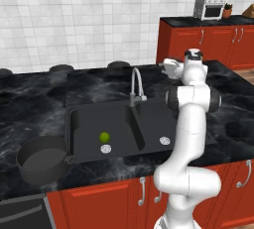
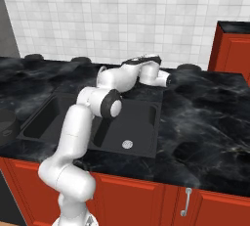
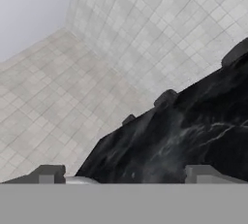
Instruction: Dump the lime from the pot into the sink. Then turn on the water and wash the lime. Then turn off the water and put the lime back in the pot.
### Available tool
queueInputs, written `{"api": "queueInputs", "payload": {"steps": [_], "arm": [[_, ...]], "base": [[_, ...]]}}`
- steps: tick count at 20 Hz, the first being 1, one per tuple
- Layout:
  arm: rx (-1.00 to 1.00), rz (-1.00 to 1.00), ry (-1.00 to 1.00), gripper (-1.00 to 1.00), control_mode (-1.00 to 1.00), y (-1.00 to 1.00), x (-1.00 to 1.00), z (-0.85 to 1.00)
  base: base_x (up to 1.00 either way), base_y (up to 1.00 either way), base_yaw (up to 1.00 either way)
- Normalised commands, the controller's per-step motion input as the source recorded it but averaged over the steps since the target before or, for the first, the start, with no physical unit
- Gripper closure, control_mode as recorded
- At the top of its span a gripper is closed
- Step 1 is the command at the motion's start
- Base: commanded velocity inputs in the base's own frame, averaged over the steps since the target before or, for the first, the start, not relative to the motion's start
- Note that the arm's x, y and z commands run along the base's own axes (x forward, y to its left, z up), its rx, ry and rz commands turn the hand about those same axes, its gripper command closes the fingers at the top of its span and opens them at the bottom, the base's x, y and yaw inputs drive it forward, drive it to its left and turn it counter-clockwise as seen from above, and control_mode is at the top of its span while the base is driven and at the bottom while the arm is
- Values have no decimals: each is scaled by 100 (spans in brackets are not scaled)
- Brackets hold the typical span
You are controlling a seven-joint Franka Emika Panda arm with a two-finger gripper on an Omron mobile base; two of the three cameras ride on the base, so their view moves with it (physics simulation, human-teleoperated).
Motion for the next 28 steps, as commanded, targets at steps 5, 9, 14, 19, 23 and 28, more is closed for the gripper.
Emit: {"api": "queueInputs", "payload": {"steps": [5,9,14,19,23,28], "arm": [[0,-15,-5,-100,-100,1,-100,83],[-5,-18,-6,-100,-100,14,-100,63],[-14,-19,-12,-100,-100,21,-100,76],[-21,-14,-3,-100,-100,25,-100,90],[-20,-4,5,-100,-100,49,-98,68],[-15,0,26,-100,-100,66,-72,64]], "base": [[0,0,0],[0,0,0],[0,0,0],[0,0,0],[0,0,0],[0,0,0]]}}
